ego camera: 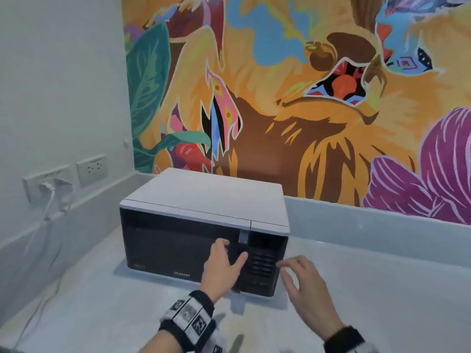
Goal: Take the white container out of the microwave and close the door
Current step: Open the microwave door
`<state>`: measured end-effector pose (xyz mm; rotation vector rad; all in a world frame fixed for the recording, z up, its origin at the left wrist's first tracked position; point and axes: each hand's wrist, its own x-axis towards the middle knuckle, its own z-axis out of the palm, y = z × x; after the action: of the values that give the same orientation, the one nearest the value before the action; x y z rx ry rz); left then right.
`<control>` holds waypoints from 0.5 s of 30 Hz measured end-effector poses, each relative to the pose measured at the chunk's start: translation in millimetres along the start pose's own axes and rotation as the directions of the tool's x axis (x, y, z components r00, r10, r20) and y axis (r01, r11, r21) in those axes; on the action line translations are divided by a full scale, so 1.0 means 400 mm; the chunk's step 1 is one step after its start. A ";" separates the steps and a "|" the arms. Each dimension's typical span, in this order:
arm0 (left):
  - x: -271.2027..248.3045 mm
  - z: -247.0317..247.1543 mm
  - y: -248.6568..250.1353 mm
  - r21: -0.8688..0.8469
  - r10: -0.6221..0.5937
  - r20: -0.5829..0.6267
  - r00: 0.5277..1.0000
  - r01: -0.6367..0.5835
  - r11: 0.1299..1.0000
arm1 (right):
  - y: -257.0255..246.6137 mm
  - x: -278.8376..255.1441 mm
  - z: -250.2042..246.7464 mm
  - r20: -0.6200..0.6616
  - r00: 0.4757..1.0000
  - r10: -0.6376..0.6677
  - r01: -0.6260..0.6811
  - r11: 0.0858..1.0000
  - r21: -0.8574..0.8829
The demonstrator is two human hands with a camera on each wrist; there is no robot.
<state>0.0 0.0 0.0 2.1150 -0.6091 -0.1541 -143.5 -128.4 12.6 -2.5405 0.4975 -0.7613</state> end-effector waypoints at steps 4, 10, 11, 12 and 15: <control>0.085 0.066 0.040 -0.168 -0.152 0.074 0.986 0.162 0.972 | 0.019 0.189 0.021 -0.135 0.990 0.052 -0.077 0.979 -0.189; 0.109 0.138 0.040 -0.286 -0.279 -0.033 0.960 0.258 0.923 | 0.050 0.237 0.058 -0.087 0.995 0.039 -0.056 0.976 -0.209; 0.109 0.143 0.044 -0.280 -0.301 -0.061 0.952 0.273 0.920 | 0.052 0.239 0.059 -0.085 0.995 0.049 -0.065 0.977 -0.204; 0.108 0.149 0.047 -0.273 -0.317 -0.084 0.945 0.284 0.919 | 0.052 0.238 0.062 -0.075 0.996 0.052 -0.066 0.976 -0.206; 0.107 0.160 0.051 -0.286 -0.354 -0.102 0.930 0.313 0.905 | 0.053 0.235 0.060 -0.074 0.996 0.046 -0.060 0.977 -0.202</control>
<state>8.6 -77.5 -16.2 1.9307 -0.1192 -0.2499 -60.1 -181.5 24.0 -2.6830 0.6969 -0.8185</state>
